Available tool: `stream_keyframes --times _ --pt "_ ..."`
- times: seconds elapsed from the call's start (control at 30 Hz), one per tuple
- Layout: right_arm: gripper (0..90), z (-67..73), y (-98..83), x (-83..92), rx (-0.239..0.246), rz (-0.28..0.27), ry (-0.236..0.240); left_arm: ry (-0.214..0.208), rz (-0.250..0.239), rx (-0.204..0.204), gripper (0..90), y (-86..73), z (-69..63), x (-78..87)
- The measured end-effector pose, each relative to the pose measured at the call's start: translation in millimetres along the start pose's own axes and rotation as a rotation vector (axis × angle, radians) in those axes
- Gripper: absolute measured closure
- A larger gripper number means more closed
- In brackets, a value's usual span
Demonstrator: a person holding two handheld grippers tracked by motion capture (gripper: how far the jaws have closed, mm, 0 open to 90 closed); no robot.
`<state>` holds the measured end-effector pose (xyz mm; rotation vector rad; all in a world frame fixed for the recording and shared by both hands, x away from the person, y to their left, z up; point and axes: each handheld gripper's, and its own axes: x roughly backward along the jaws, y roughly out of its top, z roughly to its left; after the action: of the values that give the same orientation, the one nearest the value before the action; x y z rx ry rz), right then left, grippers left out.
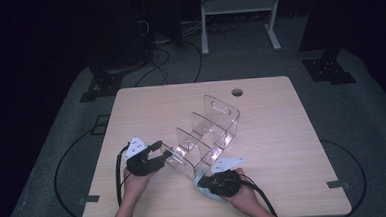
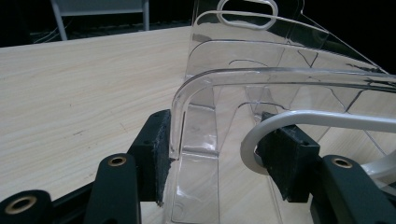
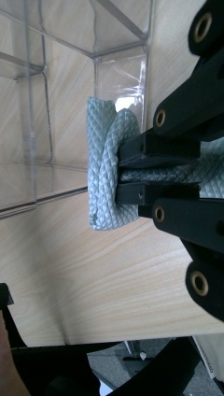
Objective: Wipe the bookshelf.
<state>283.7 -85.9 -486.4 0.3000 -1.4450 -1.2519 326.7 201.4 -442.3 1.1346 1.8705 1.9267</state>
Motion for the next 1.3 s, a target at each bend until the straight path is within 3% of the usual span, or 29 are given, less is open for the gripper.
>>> stream_keyframes --times 0.17,0.27,0.43,0.6,0.7,0.83,0.9,1.03,1.13,1.3 --pt "81.5 4.3 10.6 12.5 0.015 -0.059 0.002 -0.002 0.000 0.002 44.9 0.1 0.3 -0.2" --pt "81.5 3.0 7.1 9.0 0.008 -0.050 0.007 -0.001 0.002 0.000 44.8 0.1 0.2 0.2" --pt "81.5 -1.6 -3.4 -4.1 -0.011 0.016 0.011 -0.001 0.002 0.000 44.7 0.2 0.3 0.0" --pt "81.5 3.5 7.2 7.5 0.012 -0.040 0.001 0.013 0.005 0.006 44.6 1.0 0.0 -0.4" --pt "81.4 2.5 8.4 7.8 0.005 -0.051 0.008 0.036 0.009 0.006 43.1 1.5 -1.1 -0.9" --pt "81.5 1.0 -2.3 -7.9 -0.008 0.009 0.017 0.081 0.019 0.018 39.1 2.7 -0.1 0.5" --pt "81.5 -0.2 -3.1 -9.2 -0.013 0.012 0.023 0.092 0.014 0.030 40.4 2.5 0.1 1.1" --pt "81.6 -8.1 2.3 5.3 -0.036 -0.030 0.007 0.122 0.009 0.029 45.7 2.9 -0.5 2.1" --pt "81.6 -17.7 7.1 22.7 -0.050 -0.062 -0.024 0.116 0.012 0.026 46.0 2.9 1.7 3.7" --pt "81.7 -38.1 19.5 65.2 -0.097 -0.179 -0.085 0.084 0.011 0.014 46.1 1.0 6.0 7.7"
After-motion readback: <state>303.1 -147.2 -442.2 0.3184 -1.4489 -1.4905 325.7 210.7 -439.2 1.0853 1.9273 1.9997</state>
